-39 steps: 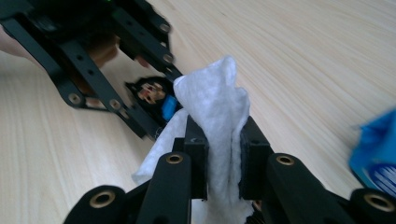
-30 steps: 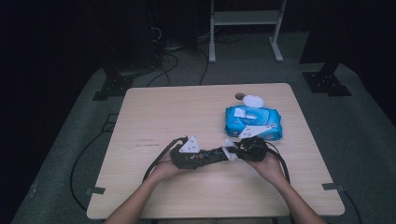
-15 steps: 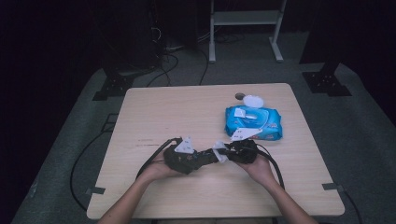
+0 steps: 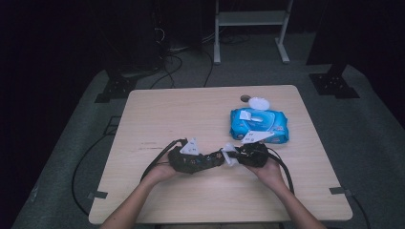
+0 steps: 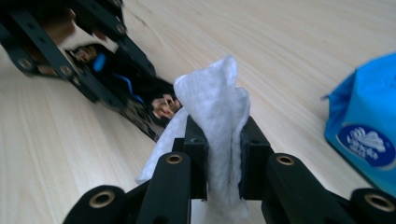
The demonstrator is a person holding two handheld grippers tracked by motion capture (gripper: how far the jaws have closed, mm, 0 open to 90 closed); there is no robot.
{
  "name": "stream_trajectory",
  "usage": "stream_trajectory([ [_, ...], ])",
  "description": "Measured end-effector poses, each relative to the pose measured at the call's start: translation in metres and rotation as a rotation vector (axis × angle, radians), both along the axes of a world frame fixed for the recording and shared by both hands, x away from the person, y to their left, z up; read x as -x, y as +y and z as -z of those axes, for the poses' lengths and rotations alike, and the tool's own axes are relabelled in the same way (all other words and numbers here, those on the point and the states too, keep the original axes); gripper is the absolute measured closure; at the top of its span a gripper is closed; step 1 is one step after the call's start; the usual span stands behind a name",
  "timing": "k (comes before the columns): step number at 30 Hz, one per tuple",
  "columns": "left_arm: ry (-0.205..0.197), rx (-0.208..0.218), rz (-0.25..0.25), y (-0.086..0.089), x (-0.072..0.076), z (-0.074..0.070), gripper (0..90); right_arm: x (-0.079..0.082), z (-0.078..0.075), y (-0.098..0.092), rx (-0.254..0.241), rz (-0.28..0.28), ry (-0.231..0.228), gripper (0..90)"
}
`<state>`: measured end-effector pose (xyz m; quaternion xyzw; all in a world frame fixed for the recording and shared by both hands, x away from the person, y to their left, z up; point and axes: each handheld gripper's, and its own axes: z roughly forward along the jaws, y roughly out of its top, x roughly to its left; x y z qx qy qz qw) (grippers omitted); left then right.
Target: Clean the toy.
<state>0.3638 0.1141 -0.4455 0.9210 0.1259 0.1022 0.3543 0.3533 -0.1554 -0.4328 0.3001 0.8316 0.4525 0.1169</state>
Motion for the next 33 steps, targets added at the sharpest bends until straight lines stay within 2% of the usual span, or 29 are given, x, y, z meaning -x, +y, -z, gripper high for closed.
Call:
stream_trajectory([
  [2,0.008,-0.002,-0.002,-0.001,-0.001,-0.001,56.6,0.000,-0.002,0.005,-0.013,-0.012,-0.008,76.5],
  [5,-0.009,-0.004,0.010,-0.006,-0.002,-0.005,53.5,0.000,0.001,0.009,-0.012,-0.031,-0.002,76.5],
  [10,-0.010,-0.027,0.034,-0.022,-0.006,-0.010,46.4,-0.004,0.004,-0.004,-0.002,0.008,0.028,76.5],
  [13,0.004,-0.082,0.045,-0.035,-0.010,-0.011,44.7,-0.006,0.005,-0.011,-0.006,0.020,0.058,76.6],
  [17,0.036,-0.163,0.051,-0.050,-0.015,-0.010,44.7,-0.007,0.010,-0.011,0.001,0.020,0.076,76.5],
  [21,0.058,-0.241,0.057,-0.061,-0.019,-0.007,48.5,-0.009,0.011,-0.011,0.001,0.024,0.075,76.5],
  [23,0.033,-0.300,0.067,-0.066,-0.019,-0.005,54.7,-0.009,0.011,-0.013,0.000,0.033,0.081,76.5],
  [24,0.036,-0.313,0.066,-0.068,-0.019,-0.005,55.0,-0.010,0.011,-0.014,0.000,0.034,0.079,76.4],
  [26,0.045,-0.318,0.068,-0.069,-0.019,-0.007,56.3,-0.010,0.010,-0.015,-0.006,0.038,0.078,76.5],
  [29,0.014,-0.309,0.092,-0.068,-0.017,-0.008,56.8,-0.010,0.009,-0.016,-0.020,0.040,0.080,76.5],
  [31,0.010,-0.279,0.092,-0.066,-0.015,-0.009,56.9,-0.010,0.008,-0.017,-0.024,0.039,0.082,76.4],
  [33,-0.006,-0.229,0.096,-0.062,-0.013,-0.013,56.9,-0.008,0.004,-0.019,-0.038,0.032,0.088,76.5],
])
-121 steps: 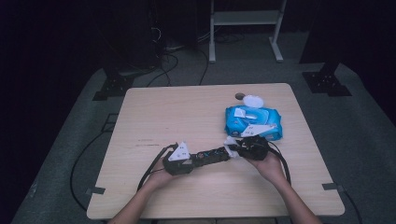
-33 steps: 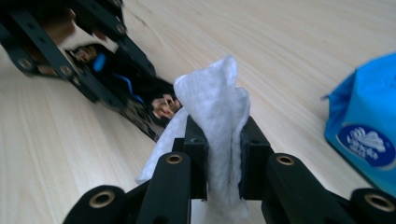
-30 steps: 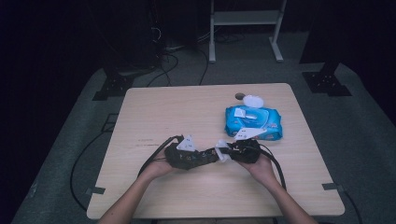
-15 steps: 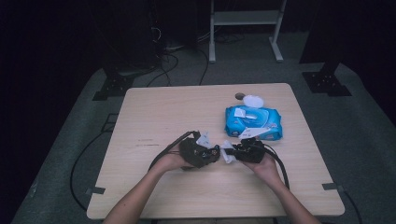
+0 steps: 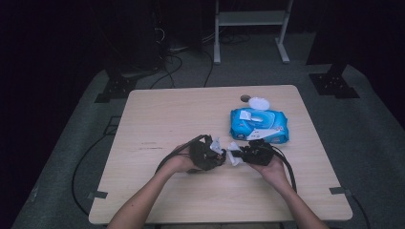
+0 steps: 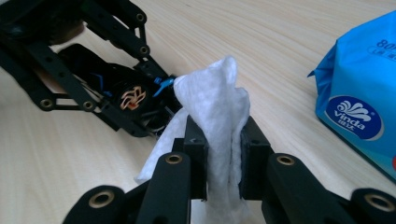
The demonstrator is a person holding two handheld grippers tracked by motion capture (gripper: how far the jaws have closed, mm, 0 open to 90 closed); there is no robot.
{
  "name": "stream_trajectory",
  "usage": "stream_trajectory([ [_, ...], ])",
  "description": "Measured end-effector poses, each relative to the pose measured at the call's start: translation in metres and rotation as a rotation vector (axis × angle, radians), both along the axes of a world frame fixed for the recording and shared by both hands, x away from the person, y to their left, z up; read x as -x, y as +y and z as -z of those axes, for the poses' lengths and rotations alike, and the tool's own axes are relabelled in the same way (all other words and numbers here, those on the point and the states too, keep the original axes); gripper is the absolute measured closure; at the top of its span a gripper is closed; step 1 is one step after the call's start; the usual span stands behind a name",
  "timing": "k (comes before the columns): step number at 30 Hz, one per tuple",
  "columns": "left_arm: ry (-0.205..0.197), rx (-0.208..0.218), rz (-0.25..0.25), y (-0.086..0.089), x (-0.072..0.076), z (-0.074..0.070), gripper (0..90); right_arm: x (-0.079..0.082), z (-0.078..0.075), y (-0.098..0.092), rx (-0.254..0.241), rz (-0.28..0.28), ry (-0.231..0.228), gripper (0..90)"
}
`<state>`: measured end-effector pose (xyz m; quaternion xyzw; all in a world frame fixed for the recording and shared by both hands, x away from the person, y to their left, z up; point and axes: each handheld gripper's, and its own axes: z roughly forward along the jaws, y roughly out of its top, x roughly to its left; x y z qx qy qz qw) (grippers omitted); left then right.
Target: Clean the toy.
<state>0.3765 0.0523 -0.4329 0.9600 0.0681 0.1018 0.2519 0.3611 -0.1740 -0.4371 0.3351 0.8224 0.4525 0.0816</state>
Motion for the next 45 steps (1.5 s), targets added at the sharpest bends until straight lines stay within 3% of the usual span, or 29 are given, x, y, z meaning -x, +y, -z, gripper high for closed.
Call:
stream_trajectory([
  [6,-0.023,0.165,-0.011,0.013,0.009,-0.013,56.9,0.010,-0.024,-0.003,-0.078,-0.022,-0.031,76.6],
  [8,-0.044,0.214,-0.015,0.016,0.013,-0.015,56.9,0.014,-0.033,0.000,-0.094,-0.037,-0.057,76.6],
  [10,-0.039,0.267,-0.016,0.018,0.017,-0.017,56.9,0.019,-0.042,0.007,-0.117,-0.062,-0.076,76.7],
  [14,-0.044,0.337,-0.035,0.025,0.020,-0.016,57.1,0.029,-0.052,0.022,-0.072,-0.071,-0.163,76.7],
  [17,-0.043,0.351,-0.037,0.028,0.022,-0.014,57.1,0.030,-0.052,0.022,-0.060,-0.069,-0.170,76.7],
  [19,-0.029,0.391,-0.043,0.030,0.023,-0.014,57.1,0.031,-0.048,0.021,-0.020,-0.047,-0.182,76.6],
  [22,-0.045,0.371,-0.036,0.031,0.024,-0.014,57.1,0.028,-0.042,0.017,-0.013,-0.032,-0.157,76.7],
  [25,-0.042,0.376,-0.045,0.030,0.025,-0.013,57.1,0.029,-0.045,0.020,-0.025,-0.033,-0.165,76.8],
  [29,-0.043,0.408,-0.052,0.034,0.026,-0.015,57.2,0.033,-0.054,0.028,-0.047,-0.060,-0.204,76.8],
  [37,-0.044,0.430,-0.051,0.037,0.026,-0.016,57.2,0.026,-0.043,0.018,-0.041,-0.029,-0.158,76.8],
  [42,-0.047,0.452,-0.046,0.039,0.026,-0.020,57.2,0.031,-0.056,0.024,-0.082,-0.059,-0.197,76.8],
  [45,-0.052,0.452,-0.047,0.041,0.027,-0.022,57.2,0.028,-0.054,0.020,-0.078,-0.049,-0.190,76.8],
])
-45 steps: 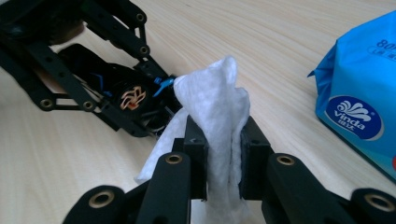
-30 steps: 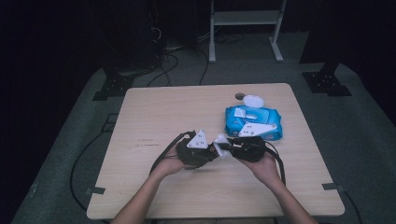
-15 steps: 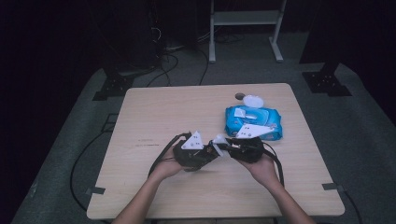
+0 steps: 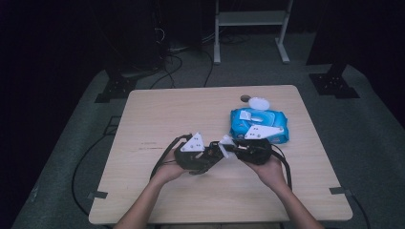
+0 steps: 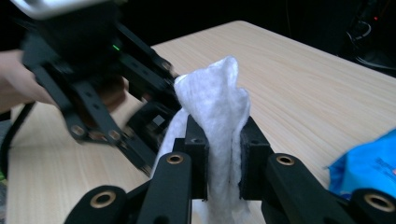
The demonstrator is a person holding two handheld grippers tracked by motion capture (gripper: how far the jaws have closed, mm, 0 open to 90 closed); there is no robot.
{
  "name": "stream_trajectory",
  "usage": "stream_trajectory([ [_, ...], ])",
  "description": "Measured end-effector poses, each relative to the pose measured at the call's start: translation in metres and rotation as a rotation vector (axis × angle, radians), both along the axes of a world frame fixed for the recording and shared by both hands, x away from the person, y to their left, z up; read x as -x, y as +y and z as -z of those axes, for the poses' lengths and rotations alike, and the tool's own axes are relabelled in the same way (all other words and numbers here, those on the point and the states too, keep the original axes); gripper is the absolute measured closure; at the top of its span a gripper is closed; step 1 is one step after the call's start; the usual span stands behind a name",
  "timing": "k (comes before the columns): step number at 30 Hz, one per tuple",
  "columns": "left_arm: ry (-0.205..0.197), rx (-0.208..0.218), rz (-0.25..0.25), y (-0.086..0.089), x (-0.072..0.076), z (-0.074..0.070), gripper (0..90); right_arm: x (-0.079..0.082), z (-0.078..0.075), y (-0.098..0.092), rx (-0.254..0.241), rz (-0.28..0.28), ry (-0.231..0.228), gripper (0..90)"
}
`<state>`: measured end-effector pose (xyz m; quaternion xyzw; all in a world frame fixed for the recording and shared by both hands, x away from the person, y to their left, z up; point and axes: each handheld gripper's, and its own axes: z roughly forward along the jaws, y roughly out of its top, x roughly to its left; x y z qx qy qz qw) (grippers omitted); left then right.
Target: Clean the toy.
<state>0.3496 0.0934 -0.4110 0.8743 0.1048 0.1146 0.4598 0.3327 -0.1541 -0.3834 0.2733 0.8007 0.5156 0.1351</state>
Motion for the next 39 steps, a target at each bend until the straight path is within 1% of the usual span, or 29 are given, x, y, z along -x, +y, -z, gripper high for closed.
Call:
stream_trajectory([
  [1,0.000,0.003,-0.003,0.001,0.000,0.000,57.2,-0.001,0.002,-0.002,0.000,0.006,0.008,76.8],
  [3,0.014,0.017,0.000,0.002,-0.001,0.002,57.3,-0.004,0.009,-0.006,0.028,0.026,0.026,76.8],
  [4,0.013,0.016,0.000,0.001,-0.001,0.002,57.2,-0.005,0.011,-0.007,0.025,0.029,0.039,76.8],
  [5,0.008,0.005,0.000,-0.001,0.000,0.003,57.2,-0.005,0.011,-0.007,0.015,0.027,0.048,76.8],
  [6,0.008,-0.005,0.005,-0.002,0.000,0.003,57.2,-0.005,0.009,-0.007,-0.005,0.018,0.048,76.8],
  [8,0.012,0.004,0.009,-0.003,0.000,0.005,57.2,-0.003,0.003,-0.004,-0.015,0.004,0.025,76.8],
  [9,0.010,0.003,0.009,-0.003,0.000,0.004,57.2,-0.002,0.001,-0.003,-0.026,-0.004,0.024,76.8],
  [11,0.006,0.012,0.007,-0.001,0.001,0.003,57.2,-0.002,0.000,-0.003,-0.024,-0.004,0.017,76.8],
  [13,0.008,0.023,0.003,0.001,0.001,0.001,57.2,-0.004,0.005,-0.005,-0.024,0.001,0.035,76.8],
  [15,0.008,0.021,0.003,0.001,0.000,0.001,57.2,-0.005,0.011,-0.008,-0.019,0.010,0.059,76.8],
  [16,0.007,0.018,0.002,0.001,0.000,0.001,57.2,-0.006,0.013,-0.008,-0.011,0.010,0.062,76.8],
  [17,0.005,0.007,0.004,0.001,0.000,0.002,57.2,-0.006,0.013,-0.008,-0.012,0.011,0.063,76.8],
  [19,0.009,0.004,0.006,-0.001,0.000,0.004,57.3,-0.004,0.010,-0.006,-0.022,0.005,0.058,76.8],
  [20,0.013,0.007,0.007,-0.001,0.000,0.004,57.2,-0.003,0.006,-0.004,-0.024,-0.001,0.042,76.8],
  [22,0.008,0.020,0.008,-0.001,0.000,0.003,57.2,-0.001,0.001,-0.001,-0.032,-0.016,0.027,76.8],
  [23,0.008,0.020,0.009,0.000,0.000,0.002,57.2,-0.001,0.000,-0.001,-0.031,-0.016,0.021,76.8],
  [24,0.009,0.023,0.006,0.001,0.000,0.001,57.2,-0.001,0.001,-0.001,-0.034,-0.016,0.023,76.8],
  [27,0.008,0.026,0.003,0.003,0.000,0.001,57.2,-0.005,0.008,-0.005,-0.035,-0.003,0.049,76.8],
  [29,0.015,0.036,0.006,0.004,0.000,0.001,57.2,-0.007,0.013,-0.007,-0.010,0.005,0.063,76.8],
  [30,0.012,0.031,0.006,0.004,0.000,0.001,57.2,-0.007,0.015,-0.007,-0.006,0.008,0.068,76.8],
  [31,0.009,0.024,0.006,0.003,0.000,0.002,57.3,-0.008,0.017,-0.008,-0.012,0.010,0.078,76.8],
  [33,0.011,0.012,0.008,0.001,0.000,0.004,57.2,-0.007,0.014,-0.007,-0.015,0.010,0.067,76.8],
  [35,0.016,0.017,0.010,0.000,0.000,0.005,57.2,-0.005,0.008,-0.006,-0.030,0.002,0.053,76.8],
  [36,0.014,0.018,0.011,0.000,0.000,0.005,57.2,-0.005,0.006,-0.004,-0.024,-0.001,0.042,76.7],
  [39,0.012,0.025,0.009,0.002,0.000,0.003,57.2,-0.005,0.007,-0.005,-0.030,0.000,0.044,76.8],
])
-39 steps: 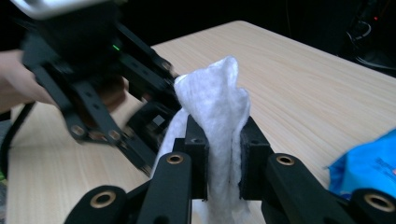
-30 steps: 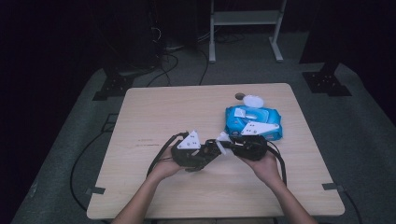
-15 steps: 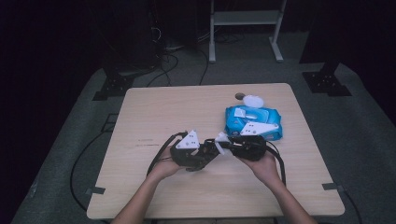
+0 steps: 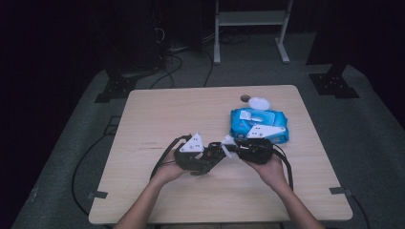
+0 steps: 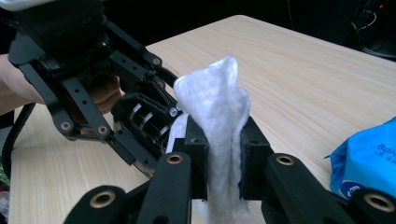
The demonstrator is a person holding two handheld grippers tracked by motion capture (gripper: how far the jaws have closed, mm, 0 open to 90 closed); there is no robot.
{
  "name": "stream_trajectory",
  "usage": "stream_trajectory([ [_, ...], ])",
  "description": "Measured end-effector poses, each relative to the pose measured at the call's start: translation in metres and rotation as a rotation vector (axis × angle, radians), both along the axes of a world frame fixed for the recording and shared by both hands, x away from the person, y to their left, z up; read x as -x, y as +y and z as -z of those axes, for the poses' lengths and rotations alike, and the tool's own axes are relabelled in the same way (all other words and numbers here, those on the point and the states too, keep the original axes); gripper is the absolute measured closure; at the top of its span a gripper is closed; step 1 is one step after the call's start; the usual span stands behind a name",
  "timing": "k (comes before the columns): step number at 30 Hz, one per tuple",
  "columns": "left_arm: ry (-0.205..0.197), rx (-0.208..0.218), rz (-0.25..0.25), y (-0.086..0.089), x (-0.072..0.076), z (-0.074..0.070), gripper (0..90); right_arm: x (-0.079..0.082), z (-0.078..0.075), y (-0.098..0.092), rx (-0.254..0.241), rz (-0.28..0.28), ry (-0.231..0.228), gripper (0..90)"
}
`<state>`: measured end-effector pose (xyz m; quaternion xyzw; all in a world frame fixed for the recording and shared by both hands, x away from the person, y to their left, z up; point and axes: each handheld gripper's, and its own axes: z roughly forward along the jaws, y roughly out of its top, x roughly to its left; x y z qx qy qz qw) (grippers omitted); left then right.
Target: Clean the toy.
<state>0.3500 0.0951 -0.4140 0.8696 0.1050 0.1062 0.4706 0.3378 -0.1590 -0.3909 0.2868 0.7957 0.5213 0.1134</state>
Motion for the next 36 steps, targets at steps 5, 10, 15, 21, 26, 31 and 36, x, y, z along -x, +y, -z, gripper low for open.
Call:
stream_trajectory([
  [5,0.007,-0.007,-0.003,0.002,-0.002,0.001,57.2,-0.005,0.014,-0.003,0.022,0.006,0.050,76.7],
  [10,0.018,-0.041,-0.010,-0.003,-0.003,0.009,57.2,-0.003,0.008,-0.001,0.000,-0.002,0.035,76.8],
  [15,0.021,-0.039,-0.005,-0.005,-0.005,0.009,57.2,0.000,0.003,0.000,-0.015,-0.020,0.023,76.7],
  [21,0.041,-0.048,-0.024,-0.007,-0.012,0.009,57.2,-0.011,0.021,-0.007,0.033,0.028,0.083,76.7],
  [26,0.053,-0.110,-0.020,-0.016,-0.026,0.005,57.2,-0.015,0.017,-0.013,0.014,0.057,0.074,76.8],
  [31,0.091,-0.145,-0.011,-0.025,-0.041,0.006,57.2,-0.019,0.020,-0.017,0.027,0.073,0.084,76.8],
  [36,0.116,-0.221,0.003,-0.038,-0.052,0.009,57.1,-0.023,0.025,-0.024,0.030,0.095,0.099,76.8],
])
